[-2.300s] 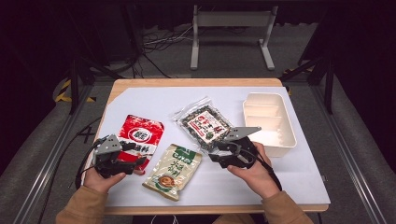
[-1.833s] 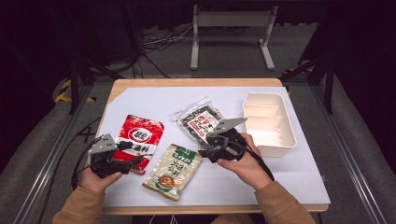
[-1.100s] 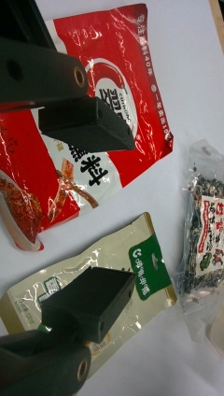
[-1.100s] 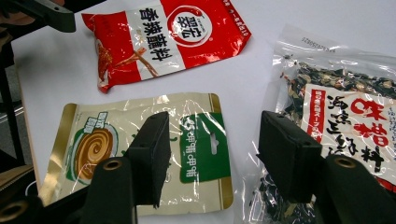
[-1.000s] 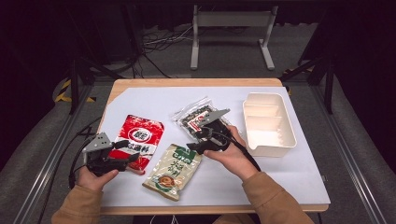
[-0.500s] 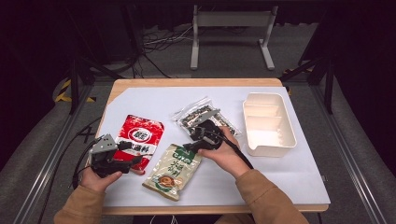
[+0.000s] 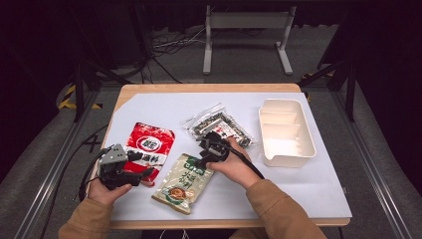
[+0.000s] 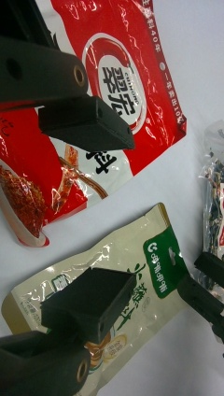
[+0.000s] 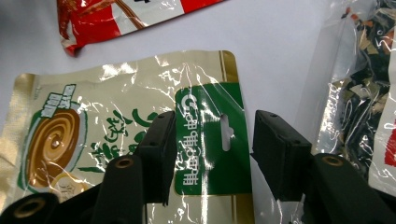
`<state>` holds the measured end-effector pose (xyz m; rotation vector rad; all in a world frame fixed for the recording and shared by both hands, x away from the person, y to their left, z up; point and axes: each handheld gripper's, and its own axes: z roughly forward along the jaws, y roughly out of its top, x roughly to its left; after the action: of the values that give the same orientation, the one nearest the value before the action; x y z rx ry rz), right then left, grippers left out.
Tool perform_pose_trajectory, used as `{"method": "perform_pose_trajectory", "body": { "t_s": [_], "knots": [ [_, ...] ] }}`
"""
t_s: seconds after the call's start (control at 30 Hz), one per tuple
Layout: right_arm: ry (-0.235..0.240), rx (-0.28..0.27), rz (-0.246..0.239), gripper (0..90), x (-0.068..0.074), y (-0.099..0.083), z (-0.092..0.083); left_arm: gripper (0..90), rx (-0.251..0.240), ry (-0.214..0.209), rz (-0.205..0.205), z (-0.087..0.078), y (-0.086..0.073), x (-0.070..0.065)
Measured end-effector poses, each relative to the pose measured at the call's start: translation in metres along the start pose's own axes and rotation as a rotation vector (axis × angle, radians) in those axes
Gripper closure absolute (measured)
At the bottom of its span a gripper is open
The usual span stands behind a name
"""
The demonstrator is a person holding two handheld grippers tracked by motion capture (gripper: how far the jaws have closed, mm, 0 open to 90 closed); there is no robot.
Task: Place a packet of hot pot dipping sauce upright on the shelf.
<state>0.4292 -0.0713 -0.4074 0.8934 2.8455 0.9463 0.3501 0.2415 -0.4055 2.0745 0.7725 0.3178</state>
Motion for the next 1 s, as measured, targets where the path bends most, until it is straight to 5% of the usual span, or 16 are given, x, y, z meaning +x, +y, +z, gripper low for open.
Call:
{"method": "perform_pose_trajectory", "body": {
  "t_s": [0.13, 0.57, 1.0],
  "knots": [
    [-0.034, 0.024, -0.017, 47.9, -0.001, 0.000, 0.003, 31.3, 0.006, -0.003, 0.006, 0.000, 0.000, 0.000],
    [-0.036, 0.103, 0.023, 43.6, 0.002, -0.003, 0.013, 31.2, 0.016, -0.007, 0.001, 0.002, 0.000, -0.001],
    [0.000, 0.094, 0.052, 47.1, 0.003, -0.003, 0.007, 31.2, 0.017, -0.003, 0.013, 0.002, 0.000, -0.001]
  ]
}}
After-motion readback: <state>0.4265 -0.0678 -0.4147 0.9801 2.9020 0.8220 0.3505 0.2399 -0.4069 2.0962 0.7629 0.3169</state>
